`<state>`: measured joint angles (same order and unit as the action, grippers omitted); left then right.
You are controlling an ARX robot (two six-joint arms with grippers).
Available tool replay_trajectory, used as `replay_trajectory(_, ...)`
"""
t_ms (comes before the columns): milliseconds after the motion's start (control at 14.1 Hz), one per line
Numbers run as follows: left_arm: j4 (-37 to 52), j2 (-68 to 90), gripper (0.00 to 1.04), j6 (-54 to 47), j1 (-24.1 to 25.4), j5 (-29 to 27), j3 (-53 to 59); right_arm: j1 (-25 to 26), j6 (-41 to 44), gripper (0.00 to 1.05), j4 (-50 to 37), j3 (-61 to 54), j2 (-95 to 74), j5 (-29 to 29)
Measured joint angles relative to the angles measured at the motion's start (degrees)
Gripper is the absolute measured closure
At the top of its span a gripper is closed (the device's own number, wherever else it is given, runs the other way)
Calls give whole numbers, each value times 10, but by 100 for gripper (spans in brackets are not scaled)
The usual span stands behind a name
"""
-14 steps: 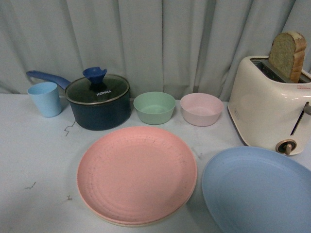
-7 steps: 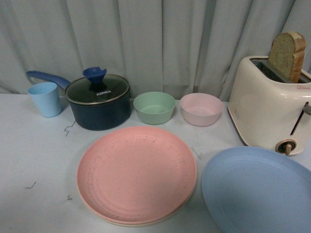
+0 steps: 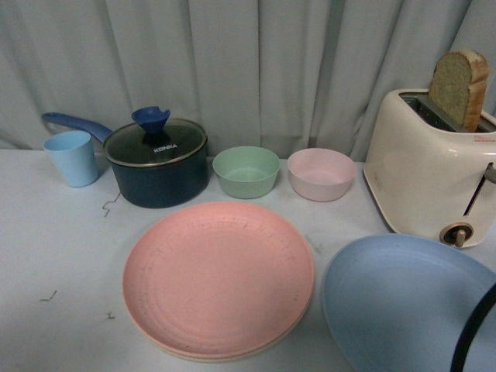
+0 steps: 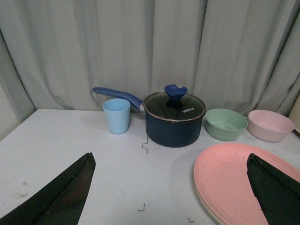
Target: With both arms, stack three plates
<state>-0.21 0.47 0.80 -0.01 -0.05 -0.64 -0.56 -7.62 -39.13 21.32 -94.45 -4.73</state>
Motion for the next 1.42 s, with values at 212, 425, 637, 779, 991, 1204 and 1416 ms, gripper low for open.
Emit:
replay_trajectory(212,0,0,7,0,0,0,0,-30,-49,6,53,76,-107,-28)
replay_trajectory(425,0,0,7,0,0,0,0,-25,-75,6,89,111,-157,-37)
replay_trajectory(637,0,0,7,0,0,0,0,-1,-77,6,84,115,-164,-39)
replay_trajectory(779,0,0,7,0,0,0,0,3,-77,19,80,114,-172,-38)
replay_trajectory(991,0,0,7,0,0,0,0,3,-77,54,74,112,-172,-31)
replay_trajectory(1204,0,0,7,0,0,0,0,8,-77,87,71,110,-172,-26)
replay_trajectory(1416,0,0,7,0,0,0,0,15,-74,102,69,92,-152,12)
